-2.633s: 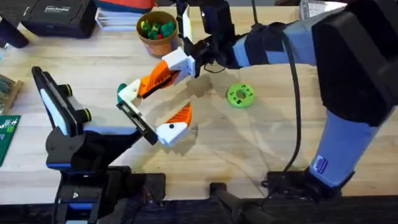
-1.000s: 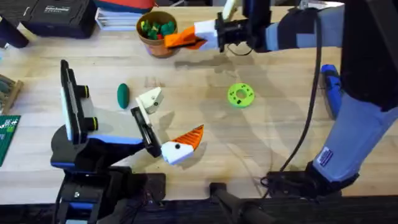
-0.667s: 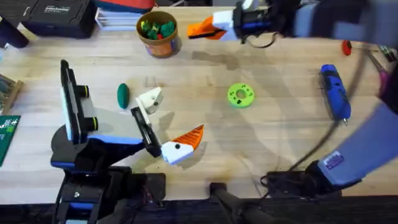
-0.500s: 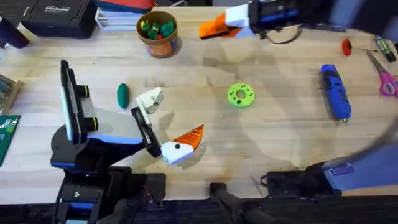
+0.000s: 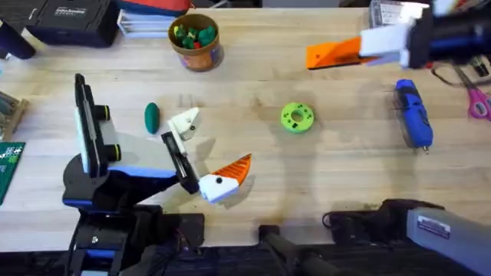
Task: Pick up the gripper from the table and insert it into the empty holder that is missing its gripper. Then pick up a screw, insert it into the mounting hole, and use the screwdriver to tighten it. Finally, clean up the table by picking up the vegetable and placing it into the bucket.
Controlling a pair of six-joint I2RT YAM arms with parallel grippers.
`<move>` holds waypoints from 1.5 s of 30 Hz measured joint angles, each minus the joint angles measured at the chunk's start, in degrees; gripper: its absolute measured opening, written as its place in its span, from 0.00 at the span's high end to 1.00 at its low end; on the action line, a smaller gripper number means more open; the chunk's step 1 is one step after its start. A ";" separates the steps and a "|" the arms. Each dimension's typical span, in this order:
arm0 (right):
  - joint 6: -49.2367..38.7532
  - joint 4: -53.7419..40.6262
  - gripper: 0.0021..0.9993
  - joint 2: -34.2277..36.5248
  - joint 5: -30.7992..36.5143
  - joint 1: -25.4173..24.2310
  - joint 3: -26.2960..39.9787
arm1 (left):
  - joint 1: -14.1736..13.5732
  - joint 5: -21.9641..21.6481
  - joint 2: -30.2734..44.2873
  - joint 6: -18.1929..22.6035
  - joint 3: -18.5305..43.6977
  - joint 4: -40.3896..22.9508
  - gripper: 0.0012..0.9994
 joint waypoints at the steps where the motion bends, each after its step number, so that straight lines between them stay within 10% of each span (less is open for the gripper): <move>1: -0.81 0.99 0.99 -1.52 -1.37 -1.41 -2.15 | 0.00 -0.01 0.00 0.00 0.00 -0.01 0.01; 10: 2.16 17.16 0.99 -0.98 -15.70 -0.11 -20.08 | 0.00 0.00 0.00 0.00 0.00 0.00 0.01; 20: 17.02 43.76 0.99 18.06 -30.82 20.35 -21.02 | 0.00 0.00 0.00 0.00 0.00 0.00 0.01; 30: 43.10 70.10 0.99 28.45 -34.98 30.15 -21.13 | 0.00 0.00 0.00 0.00 0.00 0.00 0.01; 45: 57.59 72.82 0.99 31.90 -35.19 34.06 -18.91 | 0.00 0.00 0.00 0.00 -0.01 0.00 0.01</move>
